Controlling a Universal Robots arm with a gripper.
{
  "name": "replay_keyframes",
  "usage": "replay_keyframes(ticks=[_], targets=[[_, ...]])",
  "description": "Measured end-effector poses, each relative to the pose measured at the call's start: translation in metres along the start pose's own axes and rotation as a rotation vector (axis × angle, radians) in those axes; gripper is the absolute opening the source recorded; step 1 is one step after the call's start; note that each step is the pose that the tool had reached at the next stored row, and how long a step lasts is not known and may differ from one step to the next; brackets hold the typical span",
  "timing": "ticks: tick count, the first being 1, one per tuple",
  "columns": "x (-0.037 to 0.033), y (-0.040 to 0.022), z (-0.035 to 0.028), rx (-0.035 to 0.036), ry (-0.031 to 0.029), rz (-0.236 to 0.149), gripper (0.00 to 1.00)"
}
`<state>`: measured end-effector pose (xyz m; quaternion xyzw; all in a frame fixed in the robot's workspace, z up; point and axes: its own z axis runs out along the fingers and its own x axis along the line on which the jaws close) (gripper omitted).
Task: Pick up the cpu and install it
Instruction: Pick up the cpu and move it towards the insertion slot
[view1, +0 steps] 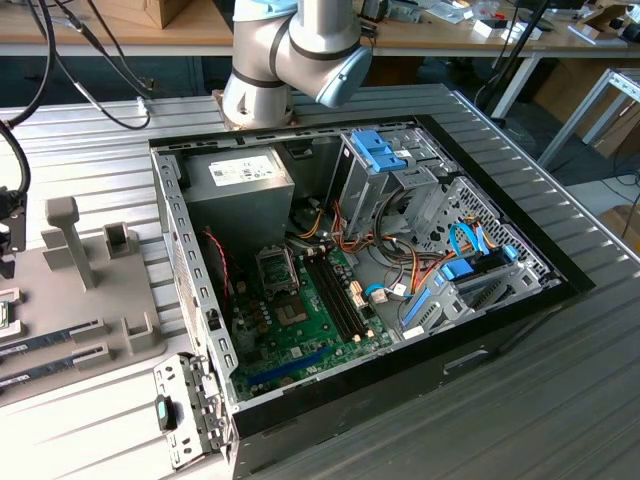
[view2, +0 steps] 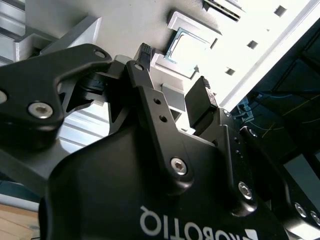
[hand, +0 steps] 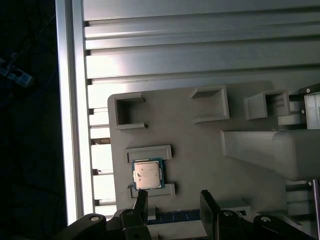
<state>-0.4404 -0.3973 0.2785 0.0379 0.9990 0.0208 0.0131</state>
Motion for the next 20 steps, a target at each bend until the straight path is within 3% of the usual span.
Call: replay_keyframes(ticks=[20], targets=[[0.0024,-0.0001,0.0065,0.0,0.0,0.0,0.54]])
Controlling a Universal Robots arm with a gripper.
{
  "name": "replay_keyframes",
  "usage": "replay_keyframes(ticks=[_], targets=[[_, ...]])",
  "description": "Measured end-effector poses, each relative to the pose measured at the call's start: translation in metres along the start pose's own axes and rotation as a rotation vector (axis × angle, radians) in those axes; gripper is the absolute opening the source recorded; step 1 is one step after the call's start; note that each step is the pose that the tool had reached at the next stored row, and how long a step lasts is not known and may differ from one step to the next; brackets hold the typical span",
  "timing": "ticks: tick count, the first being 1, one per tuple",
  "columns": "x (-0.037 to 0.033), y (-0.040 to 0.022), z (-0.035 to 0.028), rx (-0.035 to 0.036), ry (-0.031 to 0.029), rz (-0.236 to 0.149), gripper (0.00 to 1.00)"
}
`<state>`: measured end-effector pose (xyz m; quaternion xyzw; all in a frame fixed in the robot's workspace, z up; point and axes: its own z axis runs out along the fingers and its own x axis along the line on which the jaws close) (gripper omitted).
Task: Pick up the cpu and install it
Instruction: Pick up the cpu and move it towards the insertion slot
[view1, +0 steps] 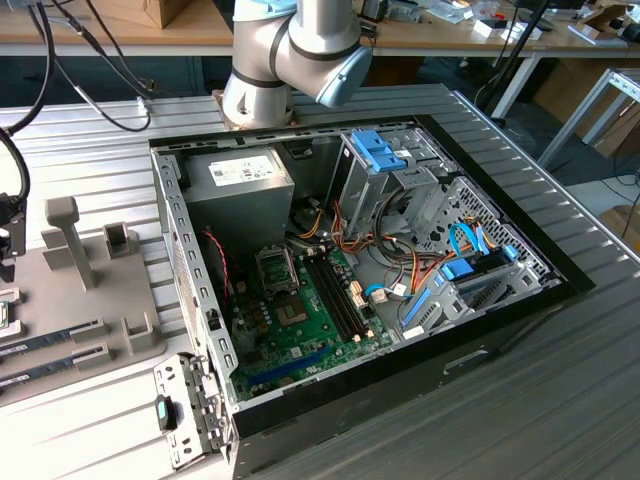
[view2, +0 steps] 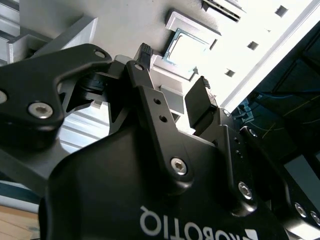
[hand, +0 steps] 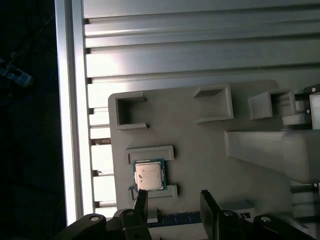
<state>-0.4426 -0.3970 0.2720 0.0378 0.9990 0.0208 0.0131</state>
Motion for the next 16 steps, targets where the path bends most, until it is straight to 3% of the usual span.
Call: replay_keyframes(ticks=[5,9,16], targets=[[0.0003,0.0014,0.0047,0.001,-0.0001,0.0,0.54],[0.0005,0.0029,0.0071,0.0123,-0.0006,-0.014,0.54],[0.0008,0.0032,0.0123,0.0127,0.0013,-0.066,0.54]])
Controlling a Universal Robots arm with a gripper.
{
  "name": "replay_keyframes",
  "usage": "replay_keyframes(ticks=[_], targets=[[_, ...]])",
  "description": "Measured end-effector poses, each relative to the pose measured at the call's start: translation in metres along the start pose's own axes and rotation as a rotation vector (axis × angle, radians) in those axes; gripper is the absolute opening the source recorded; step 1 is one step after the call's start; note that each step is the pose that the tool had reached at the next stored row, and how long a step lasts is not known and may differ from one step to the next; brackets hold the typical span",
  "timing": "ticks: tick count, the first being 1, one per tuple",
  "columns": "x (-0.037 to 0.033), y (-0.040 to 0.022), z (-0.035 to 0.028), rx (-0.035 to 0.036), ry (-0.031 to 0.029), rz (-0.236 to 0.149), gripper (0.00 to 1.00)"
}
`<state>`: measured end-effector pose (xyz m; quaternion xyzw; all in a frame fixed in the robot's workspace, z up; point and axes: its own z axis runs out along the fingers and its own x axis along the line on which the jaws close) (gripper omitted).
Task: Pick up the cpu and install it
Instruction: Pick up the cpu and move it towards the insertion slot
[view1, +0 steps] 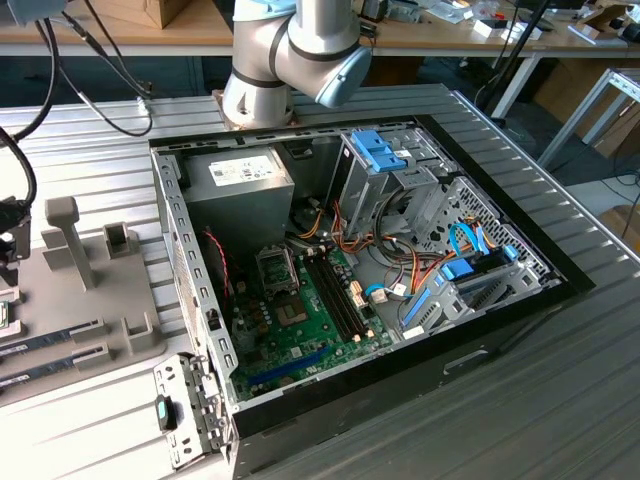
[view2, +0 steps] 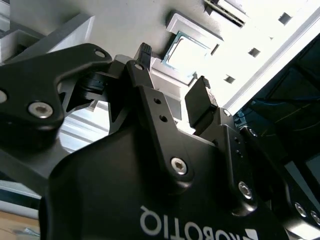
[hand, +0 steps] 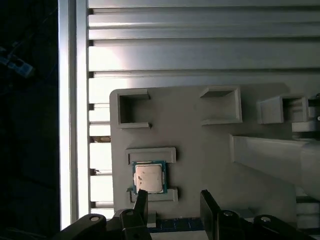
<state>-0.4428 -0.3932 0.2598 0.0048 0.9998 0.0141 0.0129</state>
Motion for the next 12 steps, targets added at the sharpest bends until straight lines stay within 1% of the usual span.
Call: replay_keyframes(ticks=[2,3,7,12], targets=[[0.0002,0.0001,0.0013,-0.0006,0.0008,-0.024,0.54],[0.0005,0.0002,0.003,-0.001,0.0012,-0.041,0.54],[0.006,0.0001,0.009,-0.0011,0.0011,-0.042,0.54],[0.0074,0.0004,0.0189,-0.0011,0.0011,-0.042,0.54]])
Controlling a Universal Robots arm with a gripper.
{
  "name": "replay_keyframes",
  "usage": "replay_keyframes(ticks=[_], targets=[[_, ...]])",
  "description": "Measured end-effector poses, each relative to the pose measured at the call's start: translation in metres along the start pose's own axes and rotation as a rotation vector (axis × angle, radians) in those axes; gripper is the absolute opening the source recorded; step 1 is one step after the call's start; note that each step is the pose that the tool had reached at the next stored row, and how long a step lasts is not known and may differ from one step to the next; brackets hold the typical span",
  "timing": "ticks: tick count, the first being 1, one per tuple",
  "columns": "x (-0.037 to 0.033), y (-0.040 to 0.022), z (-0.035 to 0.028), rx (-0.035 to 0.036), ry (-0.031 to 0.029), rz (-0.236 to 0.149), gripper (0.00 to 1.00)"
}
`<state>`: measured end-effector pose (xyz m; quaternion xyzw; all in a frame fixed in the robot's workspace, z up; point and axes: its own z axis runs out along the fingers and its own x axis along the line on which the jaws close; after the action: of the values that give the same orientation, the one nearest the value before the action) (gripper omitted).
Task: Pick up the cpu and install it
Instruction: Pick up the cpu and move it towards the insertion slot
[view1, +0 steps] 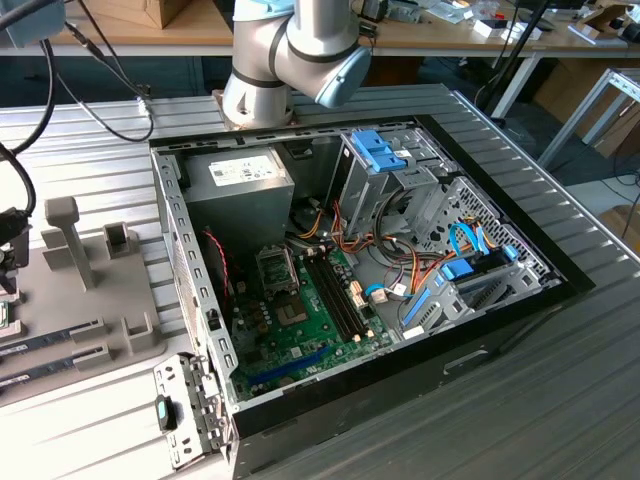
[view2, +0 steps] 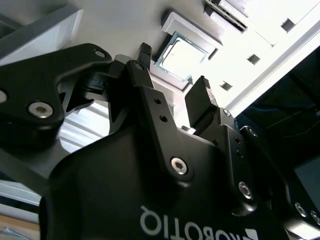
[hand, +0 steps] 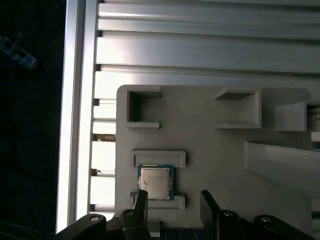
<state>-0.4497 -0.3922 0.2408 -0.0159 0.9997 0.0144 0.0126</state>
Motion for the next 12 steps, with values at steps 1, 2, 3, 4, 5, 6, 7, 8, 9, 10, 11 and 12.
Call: replay_keyframes(ticks=[1,2,3,4,5,6,7,8,9,10,11,12], targets=[[0.0005,0.0,0.0013,0.0001,0.0001,0.0,0.54],[0.001,0.0,0.0027,0.0001,0.0002,0.0,0.54],[0.0014,0.0,0.0037,0.0001,0.0002,0.0,0.54],[0.0019,0.0001,0.0046,0.0001,0.0002,0.0,0.54],[0.0023,0.0002,0.0055,0.0001,0.0001,0.0,0.54],[0.0027,0.0004,0.0069,0.0,-0.0001,0.0,0.54],[0.003,0.0007,0.0079,0.0,0.0,0.0,0.54],[0.0034,0.0014,0.0099,0.0,0.0,0.0,0.54],[0.0035,0.0019,0.0112,0.0,0.0,0.0,0.54],[0.0037,0.0025,0.0127,0.0,0.0,0.0,0.54],[0.0041,0.0032,0.0143,0.0,0.0001,0.0,0.54],[0.0046,0.0037,0.0152,0.0,0.0,0.0,0.54]])
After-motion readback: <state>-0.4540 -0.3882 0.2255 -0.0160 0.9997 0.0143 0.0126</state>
